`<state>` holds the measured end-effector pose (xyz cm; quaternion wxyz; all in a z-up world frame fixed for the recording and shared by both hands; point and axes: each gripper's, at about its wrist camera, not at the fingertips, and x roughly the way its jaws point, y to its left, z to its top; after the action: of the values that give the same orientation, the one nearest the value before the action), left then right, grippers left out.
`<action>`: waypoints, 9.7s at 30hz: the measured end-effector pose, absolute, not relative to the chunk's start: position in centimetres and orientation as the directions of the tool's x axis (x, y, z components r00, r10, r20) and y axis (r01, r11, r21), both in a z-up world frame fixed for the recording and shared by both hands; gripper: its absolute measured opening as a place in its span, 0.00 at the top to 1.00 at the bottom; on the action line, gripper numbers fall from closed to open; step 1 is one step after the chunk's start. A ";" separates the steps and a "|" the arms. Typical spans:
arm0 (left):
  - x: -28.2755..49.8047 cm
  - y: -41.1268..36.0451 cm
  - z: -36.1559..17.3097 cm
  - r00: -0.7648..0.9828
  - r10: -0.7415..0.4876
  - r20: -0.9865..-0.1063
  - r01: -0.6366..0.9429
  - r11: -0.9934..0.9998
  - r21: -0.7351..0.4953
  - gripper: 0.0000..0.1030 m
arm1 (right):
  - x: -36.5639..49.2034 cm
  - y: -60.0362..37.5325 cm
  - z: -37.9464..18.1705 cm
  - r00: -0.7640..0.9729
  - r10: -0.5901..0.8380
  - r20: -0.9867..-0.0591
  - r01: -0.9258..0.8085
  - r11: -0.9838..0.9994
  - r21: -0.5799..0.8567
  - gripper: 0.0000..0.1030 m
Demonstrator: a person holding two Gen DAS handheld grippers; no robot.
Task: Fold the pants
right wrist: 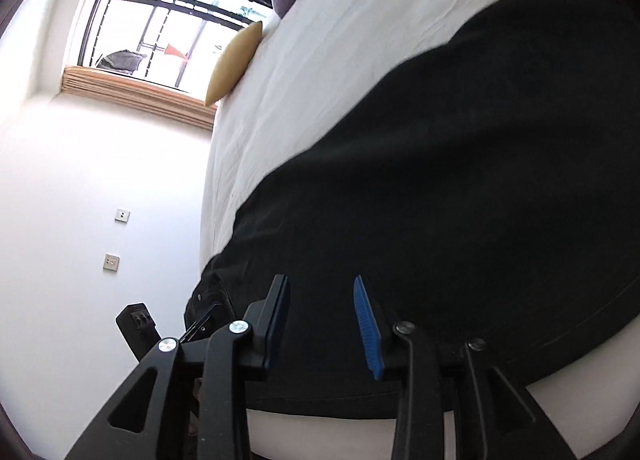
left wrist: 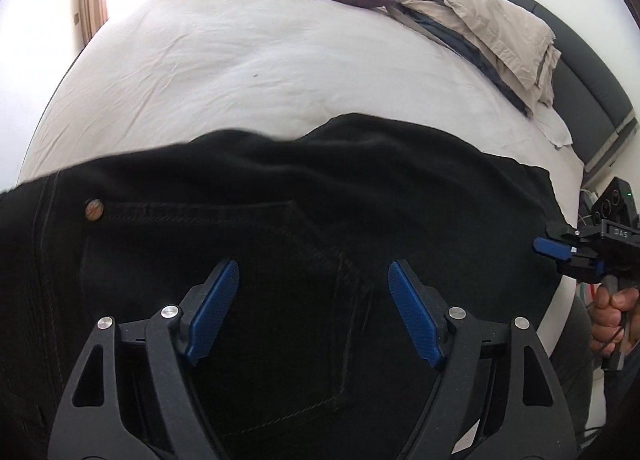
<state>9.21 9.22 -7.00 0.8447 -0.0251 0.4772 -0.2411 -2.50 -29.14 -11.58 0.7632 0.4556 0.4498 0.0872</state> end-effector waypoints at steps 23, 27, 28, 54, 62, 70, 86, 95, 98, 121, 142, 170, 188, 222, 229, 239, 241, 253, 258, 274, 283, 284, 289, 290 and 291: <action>7.8 10.3 -3.5 0.445 -0.536 -0.717 0.398 0.836 -0.378 0.25 | -17.5 -49.0 -12.6 0.734 0.073 -0.675 0.653 0.200 0.731 0.44; 7.8 3.9 -5.7 0.357 -0.557 -0.750 0.456 0.805 -0.381 0.25 | -15.9 -49.2 -14.0 0.766 0.073 -0.639 0.625 0.147 0.766 0.44; 7.8 2.8 -6.2 0.340 -0.559 -0.757 0.468 0.798 -0.379 0.25 | -15.8 -49.3 -14.1 0.772 0.070 -0.632 0.619 0.145 0.772 0.44; 9.7 -7.0 -10.9 0.263 -0.393 -0.881 0.475 0.848 -0.236 0.26 | -15.4 -50.3 -16.3 0.859 0.055 -0.509 0.504 0.086 0.860 0.72; 9.8 -6.5 -11.2 0.263 -0.403 -0.877 0.479 0.843 -0.244 0.26 | -15.6 -50.6 -16.6 0.889 0.068 -0.452 0.450 0.049 0.892 0.83; 9.9 -4.3 -11.0 0.258 -0.431 -0.865 0.472 0.837 -0.276 0.26 | -14.0 -49.2 -12.5 0.860 0.019 -0.509 0.496 0.200 0.845 0.84; 10.4 -2.0 -10.9 0.246 -0.548 -0.800 0.410 0.806 -0.426 0.26 | 0.4 -19.5 -6.7 0.569 0.222 -0.791 0.085 0.942 0.325 0.84; 11.5 -0.2 -10.2 0.155 -0.792 -0.590 0.197 0.610 -0.768 0.24 | -0.7 -17.0 -5.6 0.607 0.110 -0.787 0.030 0.987 0.161 0.84; 12.2 -1.1 -10.7 0.095 -0.832 -0.547 0.143 0.555 -0.820 0.24 | -1.6 -14.6 -4.8 0.632 0.085 -0.770 -0.020 0.995 0.094 0.84; 16.0 2.8 -8.5 0.042 -0.690 -0.722 0.267 0.705 -0.657 0.93 | -1.7 -2.0 -4.6 0.619 0.164 -0.768 -0.306 0.951 -0.043 0.84; 16.0 9.4 -6.0 0.185 -0.437 -0.880 0.331 0.871 -0.363 0.70 | -0.5 -2.9 -7.9 0.430 0.373 -0.822 -0.335 0.912 0.238 0.53; 4.2 1.8 -10.5 0.123 -0.635 -0.763 0.429 0.727 -0.536 0.70 | 4.4 -26.8 -13.6 0.304 0.833 -0.462 0.042 0.473 0.880 0.53; -5.2 19.2 -3.7 0.509 -0.606 -0.612 0.210 0.777 -0.594 0.38 | 0.2 -24.1 -9.8 0.347 0.835 -0.428 -0.038 0.468 0.883 0.38; -2.9 33.9 -15.4 0.665 -0.578 -0.472 -0.304 0.368 -0.879 0.78 | 11.5 -13.2 -13.2 0.189 0.916 -0.353 0.079 0.344 0.935 0.35; -2.9 32.9 -12.4 0.682 -0.556 -0.475 -0.238 0.446 -0.863 0.86 | 12.1 -10.4 -13.3 0.114 0.862 -0.495 0.058 0.491 0.869 0.35; -1.4 29.7 -6.5 0.691 -0.538 -0.482 -0.125 0.568 -0.814 0.87 | 11.2 -10.7 -13.6 0.165 0.864 -0.476 0.026 0.478 0.878 0.35; -1.1 28.5 -4.7 0.689 -0.539 -0.484 -0.087 0.601 -0.794 0.87 | 11.1 -11.2 -13.6 0.170 0.872 -0.458 0.046 0.457 0.888 0.34; 0.6 5.2 3.9 0.522 -0.644 -0.560 0.403 0.764 -0.504 0.86 | 10.3 -23.3 -7.3 0.328 0.881 -0.341 -0.019 0.367 0.930 0.21; -0.7 -2.8 1.3 0.447 -0.613 -0.651 0.506 0.774 -0.381 0.86 | 8.7 -28.5 -4.8 0.377 0.848 -0.372 -0.066 0.425 0.903 0.09; -4.7 -10.0 -2.3 0.503 -0.445 -0.741 0.642 0.766 -0.025 0.86 | 9.1 -26.0 -6.1 0.261 0.735 -0.625 -0.042 0.656 0.754 0.46; -4.4 -12.0 -2.5 0.498 -0.436 -0.750 0.663 0.748 0.006 0.86 | 8.3 -26.6 -5.7 0.282 0.635 -0.719 -0.093 0.764 0.638 0.84; -4.3 -12.2 -2.4 0.497 -0.437 -0.750 0.669 0.744 0.010 0.86 | 8.3 -26.7 -5.6 0.290 0.638 -0.713 -0.092 0.760 0.643 0.84; -4.0 -14.3 -3.0 0.477 -0.443 -0.759 0.704 0.710 0.028 0.86 | 8.2 -29.2 -6.1 0.326 0.659 -0.678 -0.078 0.734 0.675 0.84; -4.0 -14.8 -3.3 0.473 -0.441 -0.763 0.710 0.703 0.033 0.86 | 8.2 -29.7 -6.5 0.333 0.659 -0.675 -0.074 0.731 0.678 0.84; -3.9 -15.4 -3.7 0.466 -0.440 -0.768 0.718 0.695 0.037 0.86 | 8.2 -29.0 -6.0 0.338 0.655 -0.676 -0.064 0.733 0.678 0.84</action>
<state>-3.92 -15.36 -3.72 0.8368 0.1810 0.3841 -0.3457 8.19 -29.02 -5.97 0.7682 0.2809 0.5255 0.2341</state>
